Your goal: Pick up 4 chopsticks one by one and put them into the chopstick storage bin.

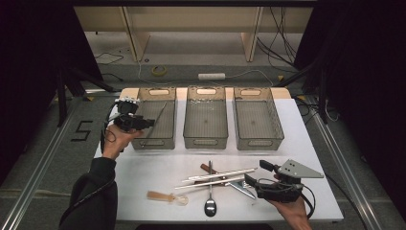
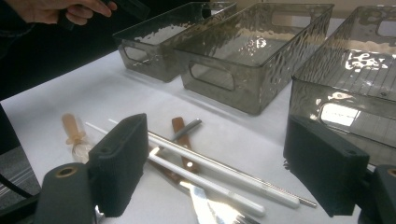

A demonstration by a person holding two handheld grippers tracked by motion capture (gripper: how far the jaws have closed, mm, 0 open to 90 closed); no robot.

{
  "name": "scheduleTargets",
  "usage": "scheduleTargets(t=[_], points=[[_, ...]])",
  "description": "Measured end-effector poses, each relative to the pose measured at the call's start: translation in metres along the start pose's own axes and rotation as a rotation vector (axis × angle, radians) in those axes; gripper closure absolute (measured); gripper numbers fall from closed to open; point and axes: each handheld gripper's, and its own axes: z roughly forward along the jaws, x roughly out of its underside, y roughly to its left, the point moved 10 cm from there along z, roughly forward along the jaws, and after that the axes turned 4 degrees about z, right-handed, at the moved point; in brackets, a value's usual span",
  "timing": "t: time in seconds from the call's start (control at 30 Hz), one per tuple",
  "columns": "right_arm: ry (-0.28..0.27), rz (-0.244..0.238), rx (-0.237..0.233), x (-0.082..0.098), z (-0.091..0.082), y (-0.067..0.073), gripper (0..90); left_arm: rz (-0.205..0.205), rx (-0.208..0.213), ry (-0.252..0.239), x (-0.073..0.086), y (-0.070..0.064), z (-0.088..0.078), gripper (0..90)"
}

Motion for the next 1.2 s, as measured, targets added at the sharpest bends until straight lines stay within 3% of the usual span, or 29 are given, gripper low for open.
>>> scheduleTargets(t=[0.1, 0.4, 0.63, 0.93, 1.2], points=[[-0.001, -0.001, 0.0, 0.0, 0.0, 0.0, 23.2, 0.026, 0.049, 0.003, -0.003, -0.014, -0.005, 38.2], [-0.002, -0.002, -0.001, 0.0, -0.001, 0.0, 23.2, 0.109, 0.123, 0.019, -0.005, -0.045, -0.012, 29.8], [-0.007, 0.0, 0.001, -0.001, -0.002, 0.0, 23.1, 0.156, 0.137, 0.03, -0.003, -0.06, -0.016, 26.6], [-0.008, 0.001, -0.001, -0.001, -0.002, 0.0, 23.0, 0.174, 0.143, 0.038, -0.002, -0.071, -0.018, 23.2], [-0.007, 0.003, -0.001, -0.001, -0.001, 0.0, 22.6, 0.217, 0.163, 0.048, -0.002, -0.088, -0.019, 21.8]])
